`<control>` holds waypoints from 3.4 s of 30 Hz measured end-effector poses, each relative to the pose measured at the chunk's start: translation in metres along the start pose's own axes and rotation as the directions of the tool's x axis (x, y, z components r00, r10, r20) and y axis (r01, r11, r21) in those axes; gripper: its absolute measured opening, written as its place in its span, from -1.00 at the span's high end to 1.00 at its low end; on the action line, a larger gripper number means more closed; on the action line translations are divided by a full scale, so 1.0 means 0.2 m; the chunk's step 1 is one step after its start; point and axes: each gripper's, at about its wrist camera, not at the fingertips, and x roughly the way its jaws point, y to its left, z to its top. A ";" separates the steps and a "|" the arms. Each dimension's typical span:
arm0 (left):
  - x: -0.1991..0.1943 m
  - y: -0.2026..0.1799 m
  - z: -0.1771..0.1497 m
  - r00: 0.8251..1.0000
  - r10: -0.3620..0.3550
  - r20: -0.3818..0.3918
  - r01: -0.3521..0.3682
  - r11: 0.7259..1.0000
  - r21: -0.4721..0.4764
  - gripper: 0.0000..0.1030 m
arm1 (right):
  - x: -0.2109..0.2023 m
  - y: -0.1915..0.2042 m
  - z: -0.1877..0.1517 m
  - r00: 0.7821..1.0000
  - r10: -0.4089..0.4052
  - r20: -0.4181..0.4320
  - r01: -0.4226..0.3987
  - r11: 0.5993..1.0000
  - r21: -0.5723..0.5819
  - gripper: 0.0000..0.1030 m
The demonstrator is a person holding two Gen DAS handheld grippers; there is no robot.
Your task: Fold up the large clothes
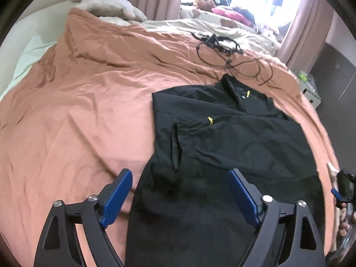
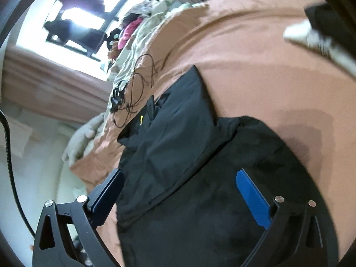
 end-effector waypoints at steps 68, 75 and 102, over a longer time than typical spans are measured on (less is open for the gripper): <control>-1.05 0.60 -1.86 0.965 -0.207 0.162 0.242 0.940 -0.241 -0.41 | -1.42 -0.65 -1.37 0.996 -0.016 0.089 0.037 0.971 -0.238 -0.65; -0.79 0.61 -1.75 0.965 -0.227 0.128 0.254 0.928 -0.272 -0.21 | -1.25 -0.72 -1.24 0.993 0.017 0.114 0.004 0.983 -0.182 -0.65; -0.36 0.64 -1.52 0.899 -0.437 0.042 0.415 0.815 -0.403 -0.16 | -0.90 -0.95 -0.92 0.993 0.078 0.093 -0.074 0.996 -0.043 -0.43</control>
